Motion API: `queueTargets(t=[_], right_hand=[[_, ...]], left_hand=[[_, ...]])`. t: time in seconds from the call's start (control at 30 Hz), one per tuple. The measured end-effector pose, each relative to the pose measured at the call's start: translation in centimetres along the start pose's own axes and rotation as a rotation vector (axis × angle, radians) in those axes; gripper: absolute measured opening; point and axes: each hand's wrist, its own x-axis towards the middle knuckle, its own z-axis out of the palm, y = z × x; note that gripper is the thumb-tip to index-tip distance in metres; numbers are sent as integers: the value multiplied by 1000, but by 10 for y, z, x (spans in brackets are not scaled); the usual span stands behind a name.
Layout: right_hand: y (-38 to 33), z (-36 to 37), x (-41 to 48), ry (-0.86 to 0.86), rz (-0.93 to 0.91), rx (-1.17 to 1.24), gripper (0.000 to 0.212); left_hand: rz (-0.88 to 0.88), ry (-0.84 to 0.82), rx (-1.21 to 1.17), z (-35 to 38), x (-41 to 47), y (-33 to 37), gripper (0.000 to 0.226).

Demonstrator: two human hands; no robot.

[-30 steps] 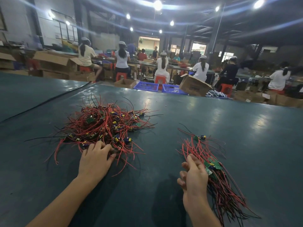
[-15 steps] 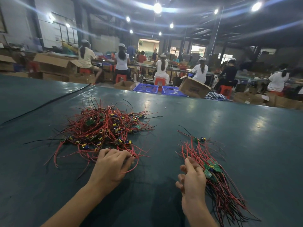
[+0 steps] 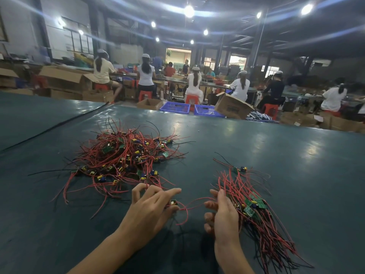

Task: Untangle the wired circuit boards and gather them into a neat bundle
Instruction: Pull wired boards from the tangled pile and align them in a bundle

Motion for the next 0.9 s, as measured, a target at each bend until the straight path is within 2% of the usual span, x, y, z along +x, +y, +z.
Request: queueTargets(t=[0.1,0.17,0.23,0.33,0.43,0.47,0.6,0.73,0.83,0.9], right_hand=[[-2,1,-4,-94,14,58,60],[-4,2,-7,-202,19,0,69],[-1,7,-13,-300,-23,-153,73],[8,18,-23,-381,-130,-218,46],[9,23,-28,-339,-160,-182,16],[9,22,-27,-307,-169,-188,13],[3,17,-24,-152,-196,-172,20],[-6,12,-21,-87,-92,44,26],[-13,10,-21,-101,-56,263,26],[-15,10,-21,-145,-64,317,23]], left_hand=[[-132,31,-93,0,-2,0,33],[-255,83,-183,-1,-2,-2,29],[-300,104,-253,0,-2,-4,25],[-205,49,-303,-1,-2,-5,22],[-115,5,-345,-1,-3,-4,22],[-103,-1,-356,-1,-3,-3,21],[-95,39,-345,-1,1,0,23],[-50,147,-326,-5,2,4,20],[23,95,-367,-7,0,12,23],[17,33,-344,-5,-1,18,21]])
